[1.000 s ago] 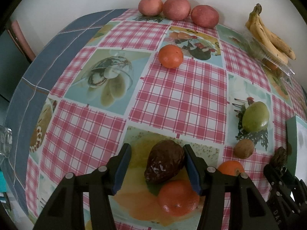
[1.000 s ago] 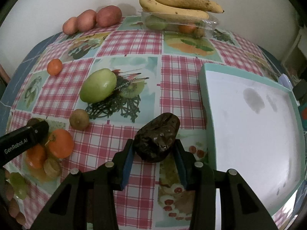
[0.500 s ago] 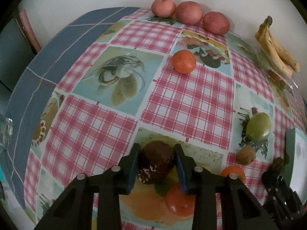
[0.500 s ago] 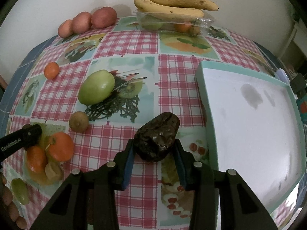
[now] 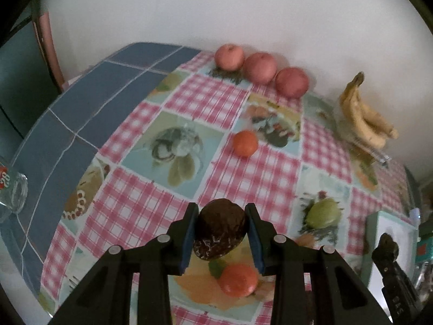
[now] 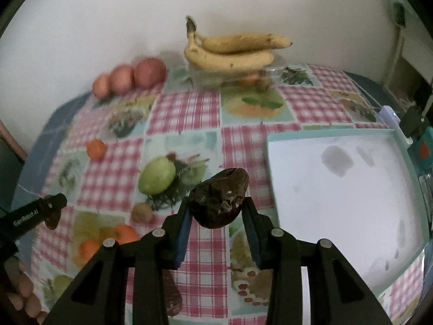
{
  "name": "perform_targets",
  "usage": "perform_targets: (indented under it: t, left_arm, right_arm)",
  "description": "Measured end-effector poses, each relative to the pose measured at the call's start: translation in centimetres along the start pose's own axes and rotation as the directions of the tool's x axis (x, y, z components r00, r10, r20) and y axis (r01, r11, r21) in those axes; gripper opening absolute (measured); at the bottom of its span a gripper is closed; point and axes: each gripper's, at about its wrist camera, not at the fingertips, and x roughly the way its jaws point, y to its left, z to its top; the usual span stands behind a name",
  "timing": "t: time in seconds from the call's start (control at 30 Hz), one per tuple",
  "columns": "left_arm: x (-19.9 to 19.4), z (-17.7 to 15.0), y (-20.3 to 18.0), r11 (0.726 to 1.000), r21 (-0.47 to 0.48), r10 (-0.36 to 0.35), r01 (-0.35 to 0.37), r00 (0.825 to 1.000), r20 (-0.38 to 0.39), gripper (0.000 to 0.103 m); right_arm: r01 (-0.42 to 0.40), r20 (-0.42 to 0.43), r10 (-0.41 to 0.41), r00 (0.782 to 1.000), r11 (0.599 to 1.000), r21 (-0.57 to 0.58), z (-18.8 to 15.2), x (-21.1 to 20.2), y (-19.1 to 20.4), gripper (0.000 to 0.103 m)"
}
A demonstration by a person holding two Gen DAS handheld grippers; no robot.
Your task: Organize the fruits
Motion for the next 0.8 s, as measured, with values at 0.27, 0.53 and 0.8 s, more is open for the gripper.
perform_targets:
  t: [0.27,0.53,0.8]
  left_arm:
    - [-2.4,0.0,-2.2,0.998,0.051,-0.026,0.024,0.998,0.053,0.037]
    - [-2.8,-1.9,-7.4,0.983,0.173,-0.073,0.066,0.997,0.035,0.037]
    - [-2.6,-5.6,-14.2,0.932,0.344,-0.120,0.117,0.993,-0.012,0.037]
  right_arm:
    - [-0.004,-0.002,0.004,1.000,0.994,0.112,0.6,-1.3,-4.0,0.038]
    - [0.123,-0.013,-0.122,0.992,0.975,0.186,0.8,-2.3,-10.1,0.038]
    - [0.258,-0.074,-0.247,0.966,0.905,0.338,-0.2,-3.2,-18.9,0.038]
